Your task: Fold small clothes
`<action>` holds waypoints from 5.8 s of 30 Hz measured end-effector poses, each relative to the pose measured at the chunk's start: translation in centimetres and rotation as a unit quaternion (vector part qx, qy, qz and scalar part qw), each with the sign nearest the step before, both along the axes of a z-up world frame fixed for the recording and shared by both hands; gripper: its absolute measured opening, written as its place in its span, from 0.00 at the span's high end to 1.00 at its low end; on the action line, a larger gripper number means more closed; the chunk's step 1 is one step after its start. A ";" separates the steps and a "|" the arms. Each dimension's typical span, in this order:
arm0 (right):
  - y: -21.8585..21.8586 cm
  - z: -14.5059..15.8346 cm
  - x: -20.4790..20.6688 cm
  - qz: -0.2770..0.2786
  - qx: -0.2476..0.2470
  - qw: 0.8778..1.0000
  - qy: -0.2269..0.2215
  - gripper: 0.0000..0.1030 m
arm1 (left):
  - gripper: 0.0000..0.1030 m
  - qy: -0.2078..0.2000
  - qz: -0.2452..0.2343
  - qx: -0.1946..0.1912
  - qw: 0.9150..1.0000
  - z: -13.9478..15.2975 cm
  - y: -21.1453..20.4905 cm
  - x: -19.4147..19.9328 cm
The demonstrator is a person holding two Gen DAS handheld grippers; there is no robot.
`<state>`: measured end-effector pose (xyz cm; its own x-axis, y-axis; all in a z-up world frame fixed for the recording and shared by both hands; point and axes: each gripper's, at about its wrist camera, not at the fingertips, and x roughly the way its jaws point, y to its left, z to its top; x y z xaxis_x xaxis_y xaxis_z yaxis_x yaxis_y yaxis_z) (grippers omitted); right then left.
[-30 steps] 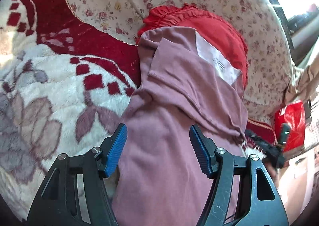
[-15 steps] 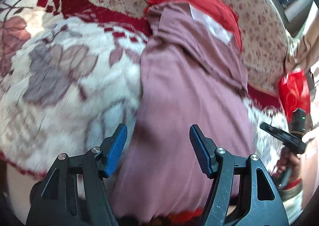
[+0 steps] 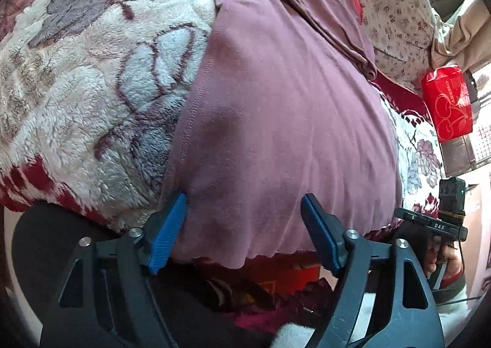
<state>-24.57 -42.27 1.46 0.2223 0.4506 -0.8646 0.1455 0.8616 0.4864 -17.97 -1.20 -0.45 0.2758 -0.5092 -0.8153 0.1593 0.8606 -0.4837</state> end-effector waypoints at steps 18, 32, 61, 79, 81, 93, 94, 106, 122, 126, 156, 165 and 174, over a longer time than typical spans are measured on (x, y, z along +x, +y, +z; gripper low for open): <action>-1.0 0.0 0.3 0.023 -0.007 1.000 0.005 0.81 | 0.38 0.023 0.038 0.065 0.997 -0.7 4.4 -1.0; 0.0 0.3 1.1 0.037 -0.058 0.998 -0.001 0.66 | 0.37 0.004 0.020 0.096 0.995 -1.5 2.1 -1.0; -2.7 9.2 8.5 0.013 0.023 0.988 -0.152 0.95 | 0.95 -0.073 -0.004 -0.071 0.995 10.6 1.5 8.0; -6.0 8.4 29.0 -0.046 0.062 0.979 -0.186 0.95 | 0.93 -0.033 -0.068 -0.081 0.994 12.5 -2.7 15.2; -6.0 8.3 28.6 -0.045 0.062 0.979 -0.188 0.95 | 0.73 -0.006 -0.083 -0.077 0.994 11.4 -3.0 12.2; -7.1 9.7 25.2 -0.043 0.053 0.979 -0.192 0.95 | 0.41 0.165 -0.018 -0.131 0.977 1.6 -6.1 3.0; -7.2 9.6 25.0 -0.045 0.056 0.979 -0.192 0.95 | 0.41 0.165 -0.011 -0.135 0.977 1.4 -6.4 3.1; -8.2 10.1 25.0 -0.047 0.077 0.975 -0.204 0.95 | 0.95 0.002 -0.072 -0.214 0.974 12.5 -5.9 8.4; -12.1 5.2 35.8 -0.174 0.093 0.966 -0.166 0.95 | 0.95 -0.093 0.096 -0.120 0.984 11.0 -0.8 36.2; -12.6 3.8 36.7 -0.188 0.077 0.969 -0.144 0.92 | 0.73 -0.040 0.121 -0.101 0.987 8.3 -0.1 37.3; -6.5 8.6 41.8 -0.128 0.084 0.948 -0.278 0.64 | 0.47 -0.103 0.078 -0.096 0.987 12.4 -4.5 39.3; -6.4 7.6 32.7 -0.081 0.016 0.973 -0.215 0.64 | 0.45 -0.068 0.062 -0.087 0.992 10.6 -0.2 32.0; -5.1 1.7 22.3 -0.072 0.028 0.988 -0.134 0.59 | 0.43 -0.035 0.020 -0.066 0.997 7.0 -1.6 21.8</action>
<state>-2.29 -47.36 3.14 0.5054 0.4420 -0.7410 0.1251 0.8122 0.5698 3.81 -2.84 6.56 0.3517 -0.5985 -0.7198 0.1642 0.7964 -0.5820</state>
